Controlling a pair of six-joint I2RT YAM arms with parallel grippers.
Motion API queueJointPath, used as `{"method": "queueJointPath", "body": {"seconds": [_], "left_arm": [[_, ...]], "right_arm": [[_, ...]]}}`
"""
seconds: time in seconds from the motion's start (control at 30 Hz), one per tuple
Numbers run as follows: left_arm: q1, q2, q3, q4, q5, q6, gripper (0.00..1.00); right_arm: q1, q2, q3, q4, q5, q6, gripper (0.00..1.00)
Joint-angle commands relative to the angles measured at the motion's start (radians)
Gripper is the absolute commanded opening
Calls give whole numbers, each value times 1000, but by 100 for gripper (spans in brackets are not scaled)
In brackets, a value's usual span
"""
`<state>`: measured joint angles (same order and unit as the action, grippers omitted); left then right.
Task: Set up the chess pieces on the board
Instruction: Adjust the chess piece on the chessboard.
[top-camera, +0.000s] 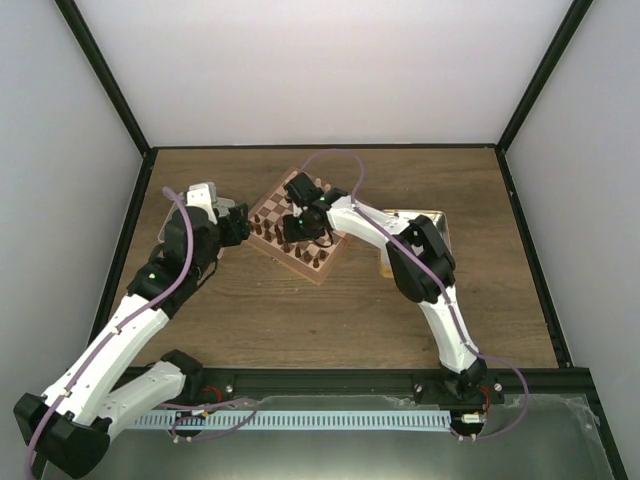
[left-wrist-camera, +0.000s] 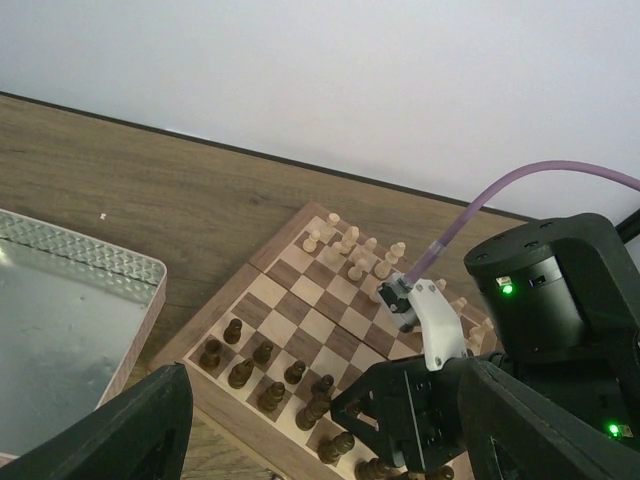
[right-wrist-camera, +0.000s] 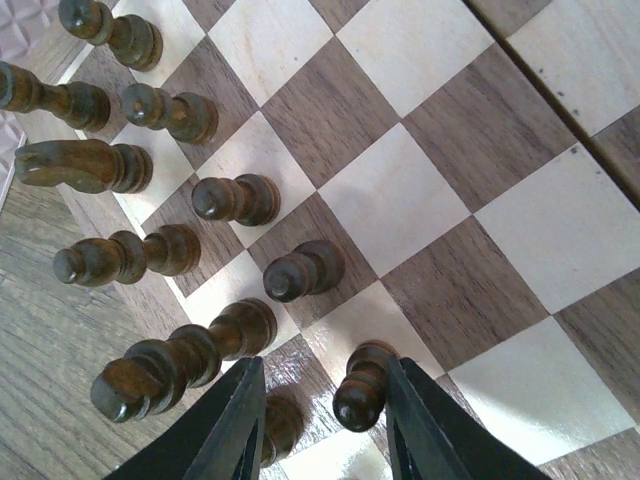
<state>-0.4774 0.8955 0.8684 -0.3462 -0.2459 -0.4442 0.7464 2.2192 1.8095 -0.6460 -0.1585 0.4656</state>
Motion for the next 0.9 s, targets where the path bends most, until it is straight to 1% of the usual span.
{"method": "queueJointPath", "body": {"seconds": [0.0,0.2,0.27,0.43,0.53,0.63,0.77,0.87], "left_arm": [[2,-15,-6,3,-9,9,75],[2,-15,-1,2,-6,11,75],[2,-18,0,-1,-6,12,75],[2,-20,-8,11,23,28,75],[2,-18,-11,28,56,43,75],[2,-16,-14,53,94,54,75],[2,-10,-17,83,129,55,75],[2,0,-15,98,153,52,75]], "right_arm": [[-4,4,47,4,33,8,36],[-9,-61,29,42,79,22,41],[-19,-122,-25,85,96,38,41],[-70,-351,-251,207,167,96,42],[-126,-498,-401,235,237,134,42],[-197,-636,-556,227,309,168,41],[-307,-731,-709,208,338,181,40],[-389,-741,-787,200,311,167,38]]}}
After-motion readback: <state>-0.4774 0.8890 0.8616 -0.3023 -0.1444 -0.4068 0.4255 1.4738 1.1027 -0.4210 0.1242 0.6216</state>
